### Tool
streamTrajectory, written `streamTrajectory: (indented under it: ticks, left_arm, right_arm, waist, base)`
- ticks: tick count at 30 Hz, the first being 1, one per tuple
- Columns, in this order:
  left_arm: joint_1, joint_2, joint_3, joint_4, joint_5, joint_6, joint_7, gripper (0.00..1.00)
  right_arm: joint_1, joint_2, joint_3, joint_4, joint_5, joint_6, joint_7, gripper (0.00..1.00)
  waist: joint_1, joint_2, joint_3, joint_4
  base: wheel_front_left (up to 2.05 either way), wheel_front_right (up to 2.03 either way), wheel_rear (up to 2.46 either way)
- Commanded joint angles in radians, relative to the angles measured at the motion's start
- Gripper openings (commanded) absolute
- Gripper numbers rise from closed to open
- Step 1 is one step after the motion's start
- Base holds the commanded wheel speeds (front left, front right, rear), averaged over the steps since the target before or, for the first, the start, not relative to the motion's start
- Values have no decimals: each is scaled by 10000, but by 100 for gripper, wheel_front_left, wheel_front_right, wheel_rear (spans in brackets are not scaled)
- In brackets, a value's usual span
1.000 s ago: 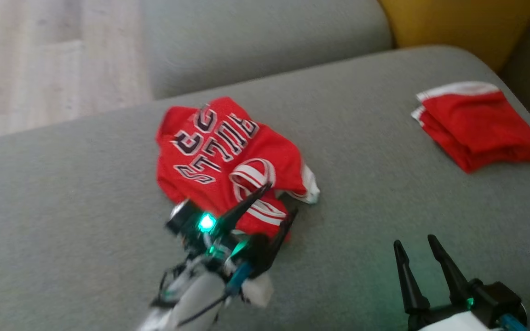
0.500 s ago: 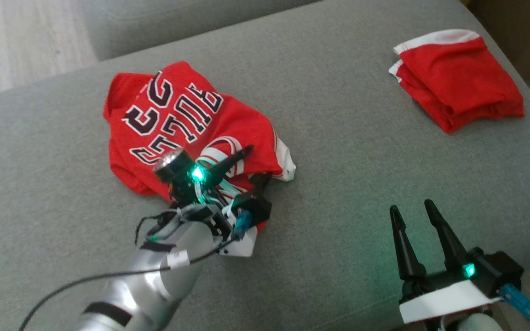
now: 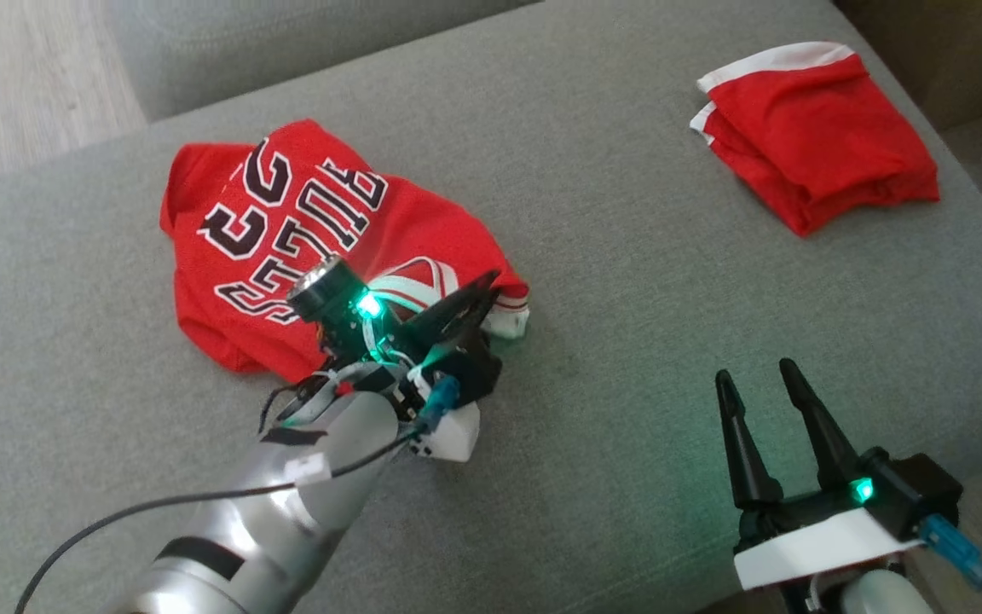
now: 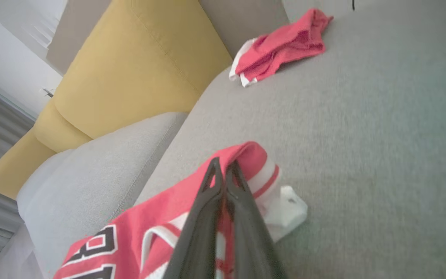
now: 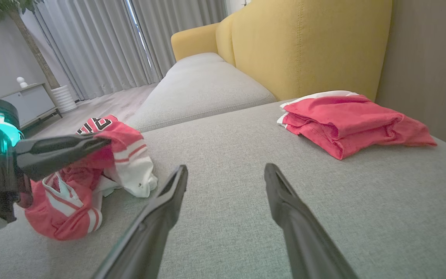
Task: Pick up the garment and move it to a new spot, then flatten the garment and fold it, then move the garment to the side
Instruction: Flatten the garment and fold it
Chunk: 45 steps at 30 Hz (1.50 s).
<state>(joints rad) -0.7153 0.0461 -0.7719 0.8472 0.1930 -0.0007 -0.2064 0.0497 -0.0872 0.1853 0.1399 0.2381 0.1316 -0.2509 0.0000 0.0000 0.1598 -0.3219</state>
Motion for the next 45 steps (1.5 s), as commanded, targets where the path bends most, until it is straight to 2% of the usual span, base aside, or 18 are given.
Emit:
streamTrajectory:
  ticks: [1,6,10,17,21,25,33,37,38,39,40,41,45]
  left_arm:
    - [-494,44,278,-380,-236,-14,-116,0]
    - [-1030,43,264,-1120,-1638,-249,-389,0]
    - [-2114,42,395,-1667,-2227,-373,-493,0]
    - [-4477,263,1518,-2523,-2850,-551,-547,0]
    - [-4836,672,2216,-2502,-3369,-618,-550,0]
    - [-3706,1140,2478,-2398,-3741,-497,-551,0]
    - [1136,2315,3925,-2398,-5305,443,-552,0]
    - [2727,2691,4687,-2688,-5674,704,-552,0]
    - [2947,2740,4841,-2787,-5679,746,-552,25]
    - [2947,2740,4841,-2787,-5679,746,-552,25]
    - [3113,2761,4978,-2882,-5668,787,-552,80]
    - [3235,2762,5076,-3000,-5625,798,-553,100]
    - [3501,2603,5406,-3375,-5400,870,-553,100]
  right_arm:
    - [-192,-46,247,-258,21,-9,-109,100]
    - [-87,14,329,-178,38,-9,-109,100]
    - [66,45,374,-132,24,-9,-109,100]
    - [468,82,145,-186,-18,-9,-109,100]
    - [634,103,14,-273,-63,-9,-109,100]
    - [722,115,-111,-397,-116,-9,-109,100]
    - [844,62,-421,-575,-217,-9,-109,100]
    - [815,-52,-496,-589,-254,-9,-109,100]
    - [799,-84,-486,-582,-258,-9,-109,100]
    - [799,-84,-486,-582,-258,-9,-109,100]
    - [781,-106,-480,-574,-260,-9,-109,100]
    - [761,-123,-480,-569,-264,-9,-109,100]
    - [706,-145,-444,-541,-281,-9,-109,100]
  waist:
    - [0,0,-136,-52]
    - [0,0,-659,-119]
    - [0,0,-1168,-150]
    - [0,0,-1725,100]
    - [0,0,-1873,444]
    - [0,0,-1811,923]
    - [0,0,-1401,1775]
    - [0,0,-1182,2071]
    - [0,0,-1155,2122]
    - [0,0,-1155,2122]
    - [0,0,-1137,2162]
    - [0,0,-1122,2204]
    - [0,0,-1157,2349]
  base:
    - [0,0,0]
    - [0,0,0]
    - [0,0,0]
    - [0,0,0]
    - [0,0,0]
    - [0,0,0]
    - [0,0,0]
    - [0,0,0]
    - [0,0,0]
    - [0,0,0]
    - [0,0,0]
    - [0,0,0]
    - [0,0,0]
